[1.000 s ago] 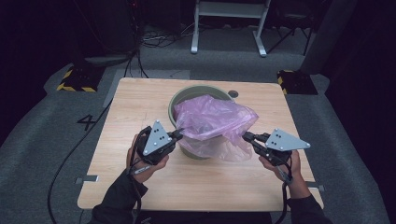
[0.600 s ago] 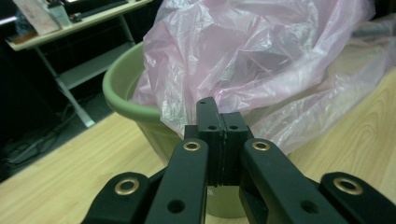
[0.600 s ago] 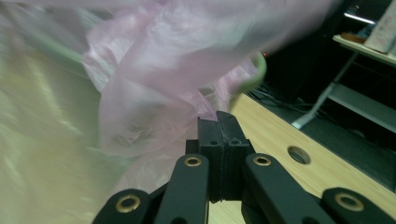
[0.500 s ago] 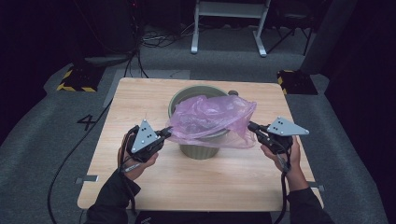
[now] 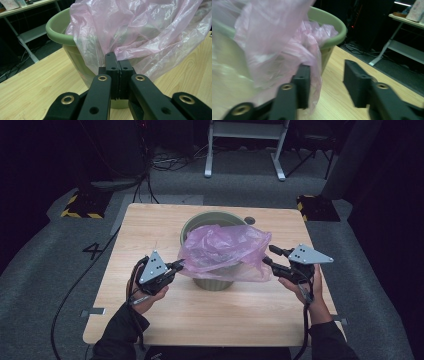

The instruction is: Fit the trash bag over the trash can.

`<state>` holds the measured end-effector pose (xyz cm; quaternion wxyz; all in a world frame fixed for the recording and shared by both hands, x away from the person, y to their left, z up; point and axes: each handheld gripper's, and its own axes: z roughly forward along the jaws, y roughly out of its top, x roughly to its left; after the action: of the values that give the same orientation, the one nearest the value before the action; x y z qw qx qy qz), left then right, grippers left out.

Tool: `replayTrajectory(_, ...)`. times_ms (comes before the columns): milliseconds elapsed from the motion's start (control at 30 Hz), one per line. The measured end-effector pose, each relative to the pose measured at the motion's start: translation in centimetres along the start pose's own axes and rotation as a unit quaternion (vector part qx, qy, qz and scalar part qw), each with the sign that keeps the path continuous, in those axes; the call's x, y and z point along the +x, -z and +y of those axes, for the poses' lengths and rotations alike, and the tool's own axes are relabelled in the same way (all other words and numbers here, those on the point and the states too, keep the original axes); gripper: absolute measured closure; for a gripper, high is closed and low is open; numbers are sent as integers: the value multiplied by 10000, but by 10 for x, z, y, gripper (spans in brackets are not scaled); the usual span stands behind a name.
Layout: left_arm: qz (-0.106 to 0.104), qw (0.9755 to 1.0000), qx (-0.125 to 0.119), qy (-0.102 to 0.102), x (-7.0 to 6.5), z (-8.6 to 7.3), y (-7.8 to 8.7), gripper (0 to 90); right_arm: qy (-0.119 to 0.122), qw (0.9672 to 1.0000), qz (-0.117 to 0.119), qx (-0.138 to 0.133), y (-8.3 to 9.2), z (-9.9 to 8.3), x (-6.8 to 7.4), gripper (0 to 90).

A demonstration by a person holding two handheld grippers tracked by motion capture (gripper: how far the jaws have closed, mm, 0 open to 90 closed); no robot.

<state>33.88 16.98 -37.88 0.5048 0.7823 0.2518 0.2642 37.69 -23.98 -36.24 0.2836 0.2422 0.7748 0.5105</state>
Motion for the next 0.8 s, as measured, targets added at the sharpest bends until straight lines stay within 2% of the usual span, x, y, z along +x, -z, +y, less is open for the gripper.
replayTrajectory(200, 105, 9999, -33, 0, -3, 3, 2, 892, 57, 9995, 238, -223, 18, 11, 11, 270)
replayTrajectory(300, 120, 9999, -7, -37, -4, 4, 0, 892, 205, 9981, 510, -272, 24, 17, 21, 218)
replayTrajectory(433, 130, 9999, 60, -63, -6, 5, -2, 892, 392, 9969, 640, -225, 27, 21, 35, 169)
replayTrajectory(567, 126, 9998, 100, -87, -7, 3, -4, 892, 485, 9956, 779, -214, 22, 24, 48, 165)
replayTrajectory(667, 110, 9998, 108, -108, -8, 3, -5, 891, 325, 9950, 915, -223, 15, 26, 53, 156)
replayTrajectory(733, 119, 9998, 112, -108, -8, 2, -6, 886, 262, 9956, 881, -193, 8, 28, 55, 158)
replayTrajectory(767, 141, 9998, 110, -98, -8, 2, -5, 868, 240, 9960, 843, -182, 4, 29, 55, 177)
replayTrajectory(800, 164, 9998, 99, -89, -7, 2, -5, 822, 232, 9962, 820, -204, 1, 29, 55, 255)
